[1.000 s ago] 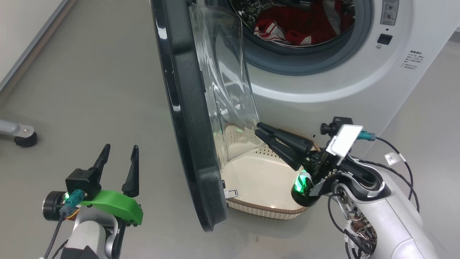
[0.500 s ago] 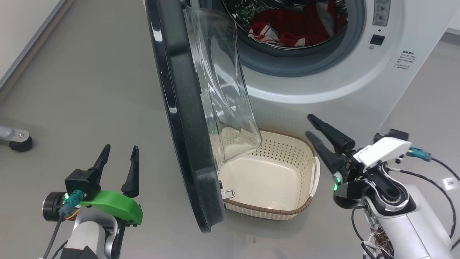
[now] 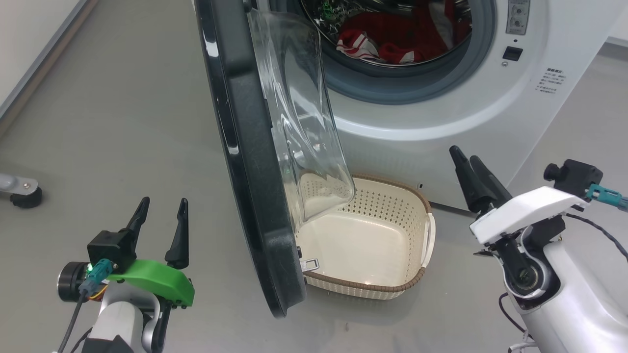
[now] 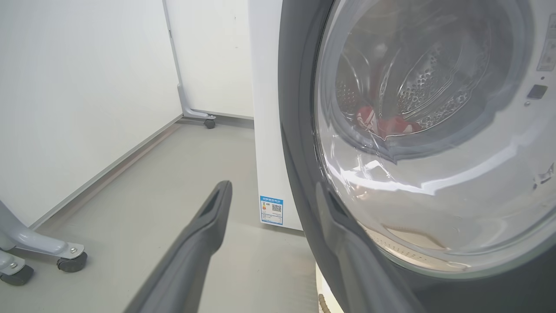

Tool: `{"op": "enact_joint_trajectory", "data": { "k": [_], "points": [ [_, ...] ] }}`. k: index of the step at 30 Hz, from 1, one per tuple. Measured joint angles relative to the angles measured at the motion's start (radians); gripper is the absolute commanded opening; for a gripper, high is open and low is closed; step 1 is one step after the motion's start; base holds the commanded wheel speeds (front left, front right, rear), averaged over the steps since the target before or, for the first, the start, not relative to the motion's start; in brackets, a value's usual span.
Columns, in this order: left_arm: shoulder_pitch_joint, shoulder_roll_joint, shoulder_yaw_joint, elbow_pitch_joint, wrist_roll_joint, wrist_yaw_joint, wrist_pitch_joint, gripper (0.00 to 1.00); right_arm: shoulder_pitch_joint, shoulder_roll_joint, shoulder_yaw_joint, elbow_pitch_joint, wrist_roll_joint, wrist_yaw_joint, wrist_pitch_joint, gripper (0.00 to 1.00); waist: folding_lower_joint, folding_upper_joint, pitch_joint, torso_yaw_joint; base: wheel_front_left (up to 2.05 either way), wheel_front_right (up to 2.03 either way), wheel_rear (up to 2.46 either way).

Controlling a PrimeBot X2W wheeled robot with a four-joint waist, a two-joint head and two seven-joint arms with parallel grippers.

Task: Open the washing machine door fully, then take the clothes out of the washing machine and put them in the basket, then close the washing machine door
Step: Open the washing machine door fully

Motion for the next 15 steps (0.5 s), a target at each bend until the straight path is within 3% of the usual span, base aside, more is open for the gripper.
{"op": "enact_joint_trajectory", "data": {
  "k": [3,12,15],
  "points": [
    [0.000,0.000,0.000,0.000,0.000,0.000,0.000,1.00,-0.010,-0.032,0.054,-0.007,-0.143,0.000,-0.076,1.00,0.0000,0.0000,0.002,0.001,0.00,0.00,0.00],
    [0.000,-0.001,-0.001,0.001,0.000,0.000,0.000,1.00,-0.033,-0.055,0.103,0.055,-0.428,-0.003,-0.314,1.00,0.0000,0.0000,0.001,0.005,0.00,0.00,0.00],
    [0.000,-0.001,-0.001,0.001,0.000,0.000,0.000,1.00,-0.044,-0.060,0.111,0.087,-0.529,-0.055,-0.319,1.00,0.0000,0.0000,-0.001,0.008,0.00,0.00,0.00]
  ]
}}
